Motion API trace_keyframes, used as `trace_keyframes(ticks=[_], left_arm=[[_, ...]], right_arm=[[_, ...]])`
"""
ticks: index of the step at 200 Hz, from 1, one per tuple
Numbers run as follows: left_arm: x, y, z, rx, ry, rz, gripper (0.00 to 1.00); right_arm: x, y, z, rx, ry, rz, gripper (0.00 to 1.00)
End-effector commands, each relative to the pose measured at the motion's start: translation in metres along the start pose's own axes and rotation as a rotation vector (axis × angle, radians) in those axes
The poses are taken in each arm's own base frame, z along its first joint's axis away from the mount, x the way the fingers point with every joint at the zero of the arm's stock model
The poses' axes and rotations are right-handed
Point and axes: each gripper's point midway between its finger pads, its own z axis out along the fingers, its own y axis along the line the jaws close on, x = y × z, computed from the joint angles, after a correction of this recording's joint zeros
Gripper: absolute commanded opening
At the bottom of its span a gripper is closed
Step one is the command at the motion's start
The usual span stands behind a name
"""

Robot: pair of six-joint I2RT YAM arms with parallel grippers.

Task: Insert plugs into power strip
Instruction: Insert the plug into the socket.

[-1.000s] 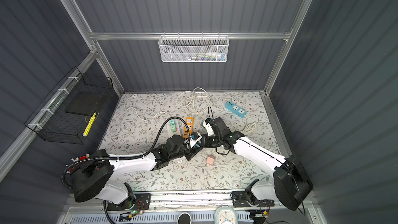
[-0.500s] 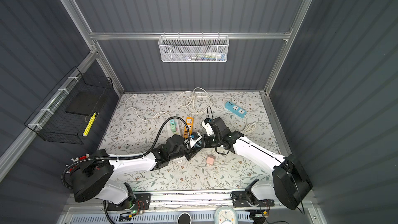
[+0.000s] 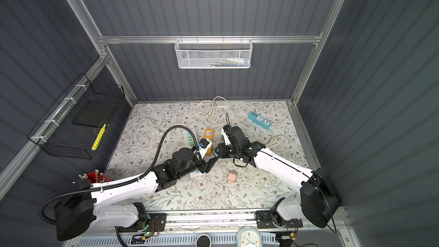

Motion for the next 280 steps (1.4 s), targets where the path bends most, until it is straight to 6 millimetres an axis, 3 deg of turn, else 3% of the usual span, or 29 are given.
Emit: trace_keyframes(ticks=[1, 38, 78, 112, 168, 280], left_arm=[[0.006, 0.048, -0.025, -0.271, 0.046, -0.155, 0.79], [0.017, 0.117, -0.078, -0.632, 0.096, -0.368, 0.87], [0.048, 0.16, -0.095, -0.644, 0.182, -0.636, 0.88], [0.06, 0.17, -0.099, -0.646, 0.231, -0.699, 0.9], [0.058, 0.177, -0.105, -0.648, 0.228, -0.714, 0.92], [0.063, 0.178, -0.102, -0.645, 0.253, -0.693, 0.95]], right_arm=[[-0.014, 0.001, 0.01, 0.097, -0.048, -0.047, 0.23], [-0.036, 0.024, 0.039, 0.143, -0.094, -0.1, 0.23], [-0.052, 0.048, 0.075, 0.157, -0.117, -0.126, 0.23], [-0.055, 0.057, 0.099, 0.187, -0.113, -0.142, 0.23], [-0.045, 0.058, 0.13, 0.225, -0.074, -0.154, 0.23], [-0.027, 0.048, 0.156, 0.296, -0.023, -0.146, 0.22]])
